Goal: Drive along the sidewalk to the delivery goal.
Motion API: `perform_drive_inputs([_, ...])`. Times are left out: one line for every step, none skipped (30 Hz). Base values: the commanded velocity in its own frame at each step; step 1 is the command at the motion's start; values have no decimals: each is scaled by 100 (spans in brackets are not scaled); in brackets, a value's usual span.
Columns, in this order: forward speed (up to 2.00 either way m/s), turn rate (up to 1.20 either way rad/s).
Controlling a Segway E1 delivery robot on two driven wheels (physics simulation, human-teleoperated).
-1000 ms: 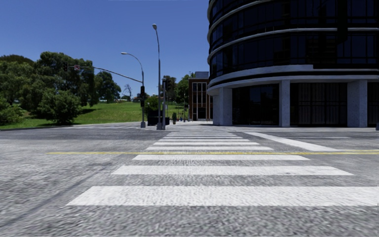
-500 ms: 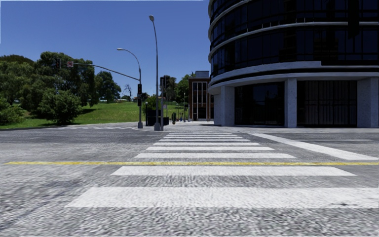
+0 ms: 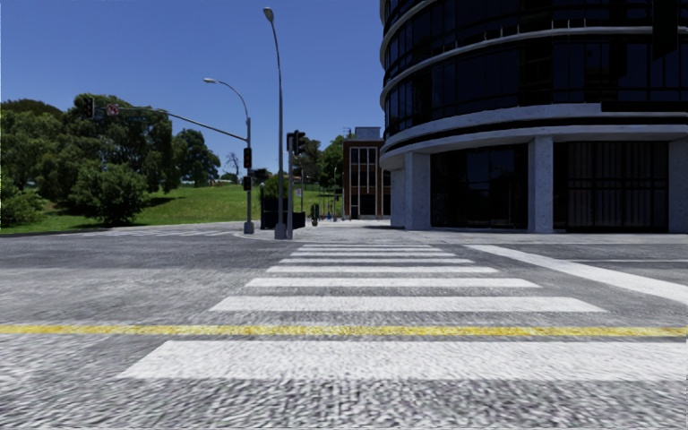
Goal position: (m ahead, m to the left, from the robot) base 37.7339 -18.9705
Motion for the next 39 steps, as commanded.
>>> perform_drive_inputs([200,0])
perform_drive_inputs([200,0])
perform_drive_inputs([200,0])
perform_drive_inputs([200,0])
perform_drive_inputs([200,0])
perform_drive_inputs([200,0])
perform_drive_inputs([200,0])
perform_drive_inputs([200,0])
perform_drive_inputs([200,0])
perform_drive_inputs([200,0])
perform_drive_inputs([200,0])
perform_drive_inputs([200,0])
perform_drive_inputs([200,0])
perform_drive_inputs([200,0])
perform_drive_inputs([200,0])
perform_drive_inputs([200,0])
perform_drive_inputs([200,0])
perform_drive_inputs([200,0])
perform_drive_inputs([200,0])
perform_drive_inputs([200,0])
perform_drive_inputs([200,0])
perform_drive_inputs([200,0])
perform_drive_inputs([200,0])
perform_drive_inputs([200,0])
perform_drive_inputs([200,0])
perform_drive_inputs([200,0])
perform_drive_inputs([200,0])
perform_drive_inputs([200,0])
perform_drive_inputs([200,0])
perform_drive_inputs([200,0])
perform_drive_inputs([200,0])
perform_drive_inputs([200,0])
perform_drive_inputs([200,0])
perform_drive_inputs([200,0])
perform_drive_inputs([200,0])
perform_drive_inputs([200,0])
perform_drive_inputs([200,0])
perform_drive_inputs([200,0])
perform_drive_inputs([200,0])
